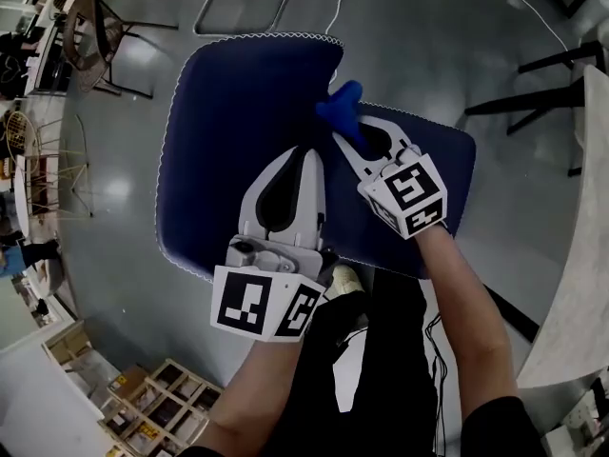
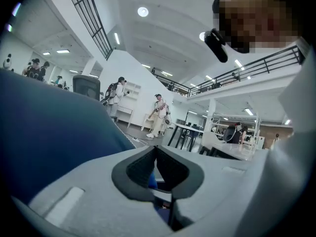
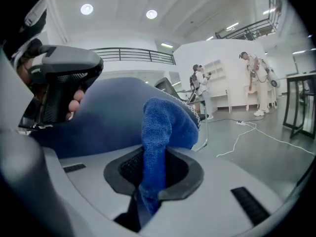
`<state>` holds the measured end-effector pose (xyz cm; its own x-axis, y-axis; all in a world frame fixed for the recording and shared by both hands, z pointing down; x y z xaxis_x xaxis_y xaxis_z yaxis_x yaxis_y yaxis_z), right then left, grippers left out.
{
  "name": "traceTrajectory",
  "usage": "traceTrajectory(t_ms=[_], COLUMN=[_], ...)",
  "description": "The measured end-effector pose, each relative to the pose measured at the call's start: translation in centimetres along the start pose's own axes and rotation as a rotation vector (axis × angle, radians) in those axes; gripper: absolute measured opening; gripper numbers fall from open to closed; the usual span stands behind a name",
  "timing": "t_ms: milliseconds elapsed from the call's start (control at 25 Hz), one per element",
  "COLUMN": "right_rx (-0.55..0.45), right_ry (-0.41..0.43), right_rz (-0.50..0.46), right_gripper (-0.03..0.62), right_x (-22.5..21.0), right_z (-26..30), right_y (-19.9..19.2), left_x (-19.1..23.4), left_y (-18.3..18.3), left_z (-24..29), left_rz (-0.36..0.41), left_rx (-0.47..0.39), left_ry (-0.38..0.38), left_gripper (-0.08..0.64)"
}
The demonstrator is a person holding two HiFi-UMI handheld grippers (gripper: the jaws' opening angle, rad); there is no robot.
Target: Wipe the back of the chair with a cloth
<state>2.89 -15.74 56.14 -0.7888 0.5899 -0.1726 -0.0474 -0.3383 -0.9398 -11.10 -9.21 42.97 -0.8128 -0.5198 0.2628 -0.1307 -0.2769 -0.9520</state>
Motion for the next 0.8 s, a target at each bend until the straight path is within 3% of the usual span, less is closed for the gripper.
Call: traceTrajectory(t_ms=[320,560,800], right_rx=[0.021,0.051,0.087], right_ry=[-0.007,0.087,0.217], right_rz=[0.030,0.016,-0.003], right_gripper=[0.072,0.074,0.074], right_x=[-4.9,-2.6,1.4], right_z=[6.6,8.8,6.9], right_y=[-3.0,-5.2,-7.2], left_x=[2.9,4.3,3.6], left_y=[-2.3,-3.8,-4.1], left_z=[6.6,7.3,5.7], left_rz=[-0.005,-0.015,-0.028], left_rx=[0.038,0.071,0.065], left_ry=[0.028,0.051,0.063], left_gripper=[0.020,0.018,0.020])
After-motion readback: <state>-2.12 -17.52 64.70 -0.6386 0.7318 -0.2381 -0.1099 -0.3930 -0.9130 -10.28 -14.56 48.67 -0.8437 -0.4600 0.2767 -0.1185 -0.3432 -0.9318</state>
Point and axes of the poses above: the fingertips, and each gripper's own axes: z forward along the fingers, x to its left, y out of its top, the point moved 10 cm from there along -z, backward along the fingers, and after that the axes turned 6 degrees about -y, right-handed, at the moved point
